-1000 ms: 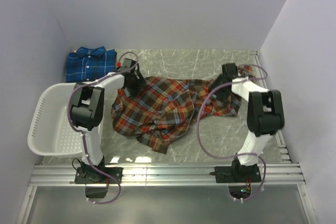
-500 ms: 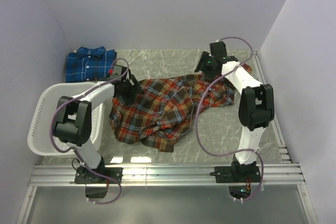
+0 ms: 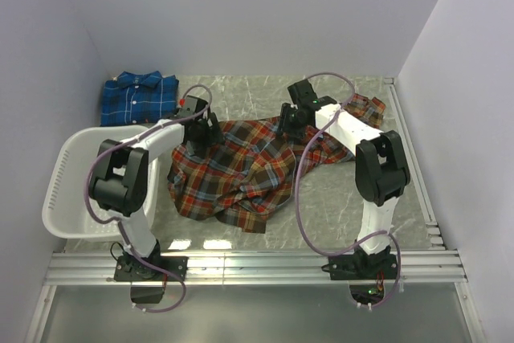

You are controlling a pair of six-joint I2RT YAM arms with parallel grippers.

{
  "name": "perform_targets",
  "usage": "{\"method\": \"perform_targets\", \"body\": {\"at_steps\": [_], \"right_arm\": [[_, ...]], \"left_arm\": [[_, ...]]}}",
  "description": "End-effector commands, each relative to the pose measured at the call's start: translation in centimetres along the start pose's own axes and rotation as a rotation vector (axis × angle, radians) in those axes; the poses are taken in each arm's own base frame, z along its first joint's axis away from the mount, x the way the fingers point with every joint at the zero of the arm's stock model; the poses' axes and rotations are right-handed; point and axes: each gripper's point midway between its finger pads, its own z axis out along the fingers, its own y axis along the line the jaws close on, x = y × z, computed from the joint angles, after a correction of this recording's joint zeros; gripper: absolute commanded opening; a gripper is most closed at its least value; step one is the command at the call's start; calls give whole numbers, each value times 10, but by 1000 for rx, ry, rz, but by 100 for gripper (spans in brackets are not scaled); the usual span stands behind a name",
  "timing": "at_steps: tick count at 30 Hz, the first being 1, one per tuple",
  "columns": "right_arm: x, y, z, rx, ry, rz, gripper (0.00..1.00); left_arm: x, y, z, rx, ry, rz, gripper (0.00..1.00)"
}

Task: Fold and stack the long sleeve shirts
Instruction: Flatten the shirt out

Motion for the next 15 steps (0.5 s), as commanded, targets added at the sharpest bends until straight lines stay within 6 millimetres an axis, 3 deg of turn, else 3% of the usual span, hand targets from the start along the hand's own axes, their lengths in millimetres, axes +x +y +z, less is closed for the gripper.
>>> {"method": "perform_targets", "body": {"at_steps": [1, 6, 8, 9, 12, 15], "right_arm": [[3, 2, 1, 1, -10, 18, 49], [7, -2, 11, 11, 13, 12, 42], [7, -2, 11, 8, 4, 10, 31], [9, -4, 11, 14, 6, 9, 21], [4, -6, 0, 23, -30, -4, 3], [-2, -16, -24, 61, -74, -23, 0]], "left_arm": [[-5, -6, 7, 6, -13, 34, 86], [7, 0, 20, -26, 25, 43, 85], [5, 9, 25, -70, 6, 45, 85], [6, 10, 26, -76, 7, 47, 85], [10, 17, 34, -107, 19, 54, 85], [16, 25, 41, -138, 37, 49, 84]]}}
